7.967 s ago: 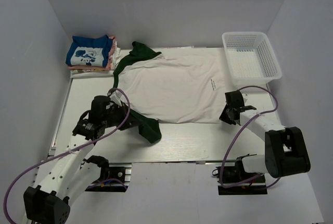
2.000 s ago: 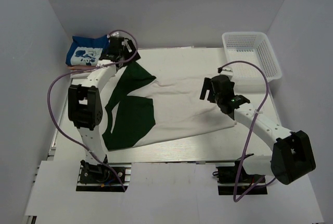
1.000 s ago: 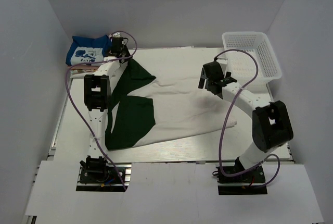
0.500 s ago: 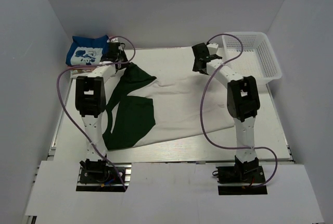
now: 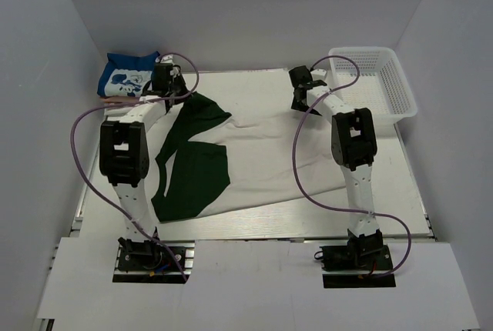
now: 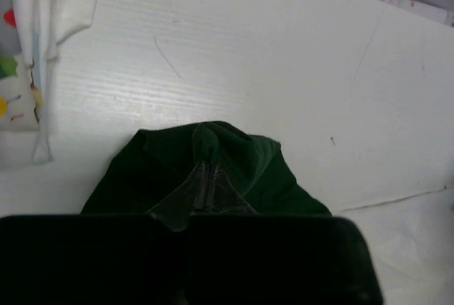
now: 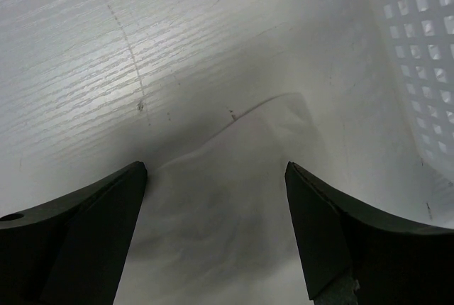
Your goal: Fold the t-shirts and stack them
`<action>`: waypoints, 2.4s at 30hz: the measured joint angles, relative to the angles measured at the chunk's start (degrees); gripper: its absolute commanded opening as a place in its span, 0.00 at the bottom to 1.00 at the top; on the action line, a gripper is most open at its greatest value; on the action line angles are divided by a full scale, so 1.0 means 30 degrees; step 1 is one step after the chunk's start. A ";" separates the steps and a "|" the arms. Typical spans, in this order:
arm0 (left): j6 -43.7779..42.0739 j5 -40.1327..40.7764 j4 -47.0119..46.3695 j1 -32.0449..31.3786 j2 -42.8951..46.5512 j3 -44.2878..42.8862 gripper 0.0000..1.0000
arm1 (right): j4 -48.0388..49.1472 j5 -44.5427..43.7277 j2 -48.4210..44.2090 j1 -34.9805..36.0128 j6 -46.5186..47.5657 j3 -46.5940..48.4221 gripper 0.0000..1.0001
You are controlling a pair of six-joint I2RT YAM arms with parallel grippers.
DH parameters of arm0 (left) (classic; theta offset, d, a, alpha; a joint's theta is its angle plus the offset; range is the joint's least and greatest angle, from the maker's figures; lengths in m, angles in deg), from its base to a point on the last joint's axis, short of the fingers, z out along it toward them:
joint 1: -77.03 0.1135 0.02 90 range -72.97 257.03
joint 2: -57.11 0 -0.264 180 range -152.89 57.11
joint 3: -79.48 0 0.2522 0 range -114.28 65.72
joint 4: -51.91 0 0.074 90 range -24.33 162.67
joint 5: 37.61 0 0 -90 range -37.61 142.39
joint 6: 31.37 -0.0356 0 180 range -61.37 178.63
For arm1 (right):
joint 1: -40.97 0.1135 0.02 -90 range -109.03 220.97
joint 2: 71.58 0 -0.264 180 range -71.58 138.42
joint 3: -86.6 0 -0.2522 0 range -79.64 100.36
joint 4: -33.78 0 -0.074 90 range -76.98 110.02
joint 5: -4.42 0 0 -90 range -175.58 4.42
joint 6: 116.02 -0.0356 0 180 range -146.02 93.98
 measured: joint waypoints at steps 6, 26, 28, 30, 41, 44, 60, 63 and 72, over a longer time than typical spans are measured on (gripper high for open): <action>0.0015 -0.0073 -0.0211 -0.0022 0.2630 0.2820 0.00 | 0.0080 0.0372 0.0036 -0.0197 -0.0095 0.0000 0.66; 0.2943 -0.0882 0.2171 -0.0240 1.1234 0.9865 0.00 | 0.1960 0.1319 -0.3650 -0.0051 0.0138 -0.5151 0.00; 0.3359 -0.0918 0.3082 -0.0240 1.2429 1.0469 0.00 | 0.2317 0.1362 -0.4896 0.0022 0.0342 -0.6207 0.00; 0.3774 -0.0903 0.4000 -0.0248 1.3748 1.1016 0.00 | 0.2798 0.1457 -0.6237 0.0109 0.0729 -0.7293 0.00; 0.5399 -0.0991 0.8131 -0.0248 2.1995 1.3763 0.00 | 0.4794 0.2455 -1.0542 0.0342 0.2186 -1.2495 0.00; 0.5770 -0.1515 0.8932 -0.0248 2.3343 1.4644 0.00 | 0.4816 0.2805 -1.1220 0.0350 0.2237 -1.3209 0.00; 0.6528 -0.4218 1.3894 -0.0255 2.7715 1.7762 0.82 | 0.6331 0.3883 -1.4433 0.0350 0.1836 -1.7711 0.31; 0.6404 -0.4750 1.4950 -0.0255 2.7496 1.8469 1.00 | 0.6317 0.3869 -1.4732 0.0342 0.1151 -1.8841 0.90; 0.5508 -0.4889 1.5351 -0.0255 2.7095 1.6757 1.00 | 0.5202 0.2980 -1.6509 0.0342 0.0219 -1.9453 0.90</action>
